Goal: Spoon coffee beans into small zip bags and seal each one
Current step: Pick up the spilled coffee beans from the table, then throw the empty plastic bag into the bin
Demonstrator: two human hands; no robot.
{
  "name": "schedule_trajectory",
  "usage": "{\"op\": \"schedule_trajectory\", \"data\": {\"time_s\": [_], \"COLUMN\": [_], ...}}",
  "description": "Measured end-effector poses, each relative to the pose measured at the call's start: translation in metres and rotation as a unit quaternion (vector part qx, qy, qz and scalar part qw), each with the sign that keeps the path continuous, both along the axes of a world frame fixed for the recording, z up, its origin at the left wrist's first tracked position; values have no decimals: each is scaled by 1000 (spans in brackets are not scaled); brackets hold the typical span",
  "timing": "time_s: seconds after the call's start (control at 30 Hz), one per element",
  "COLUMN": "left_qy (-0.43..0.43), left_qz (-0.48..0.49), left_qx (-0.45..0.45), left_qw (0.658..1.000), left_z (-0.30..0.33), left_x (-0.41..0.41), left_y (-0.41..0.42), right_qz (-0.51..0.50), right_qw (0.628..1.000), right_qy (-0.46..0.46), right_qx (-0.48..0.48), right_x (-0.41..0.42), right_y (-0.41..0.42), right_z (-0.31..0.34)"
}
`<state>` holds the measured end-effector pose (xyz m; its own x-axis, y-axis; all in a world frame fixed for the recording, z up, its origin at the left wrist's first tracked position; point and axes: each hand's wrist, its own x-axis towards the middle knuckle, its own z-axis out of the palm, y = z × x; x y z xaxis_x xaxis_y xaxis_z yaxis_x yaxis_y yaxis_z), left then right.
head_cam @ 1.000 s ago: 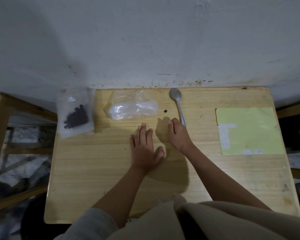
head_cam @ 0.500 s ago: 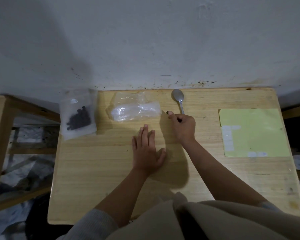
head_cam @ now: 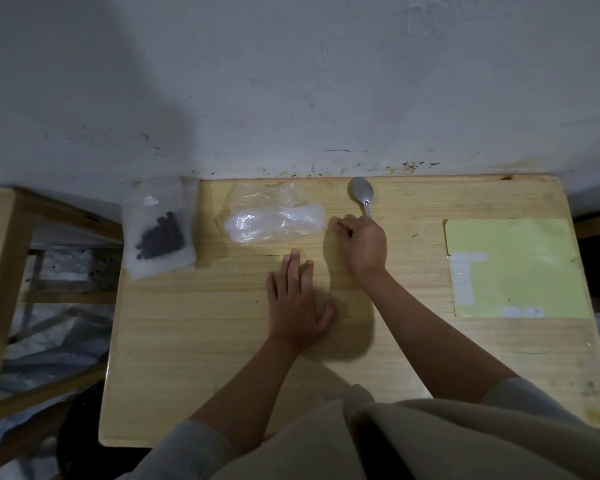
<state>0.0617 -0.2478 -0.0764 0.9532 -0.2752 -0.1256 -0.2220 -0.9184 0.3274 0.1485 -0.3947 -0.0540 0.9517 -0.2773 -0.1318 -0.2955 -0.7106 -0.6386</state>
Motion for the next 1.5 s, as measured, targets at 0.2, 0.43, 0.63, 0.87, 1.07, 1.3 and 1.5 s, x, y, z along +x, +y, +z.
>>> {"op": "schedule_trajectory", "data": {"time_s": [0.2,0.43,0.63,0.87,1.07,1.3,1.5], "left_qy": [2,-23,-128,-80,-114,-34,35], "left_qz": [-6,-2,134,100,66,1,-128], "left_qx": [0,-29,-54,-68,-156,-266,-263], "left_qw": [1000,999,981,989,979,963,956], "left_z": [0,-4,27,36,74,87,90], "left_x": [0,-2,9,60,64,22,-32], "left_y": [1,4,12,69,78,64,3], "right_qz": [1,-19,-61,-140,-204,-332,-453], "right_qw": [1000,999,997,989,975,930,877], "right_qy": [26,-4,-24,-33,-75,-145,-151], "right_qx": [0,28,50,46,37,60,63], "right_x": [7,-11,-45,-75,-101,-151,-231], "right_y": [2,3,15,35,54,55,21], "right_z": [0,12,18,32,48,68,79]}}
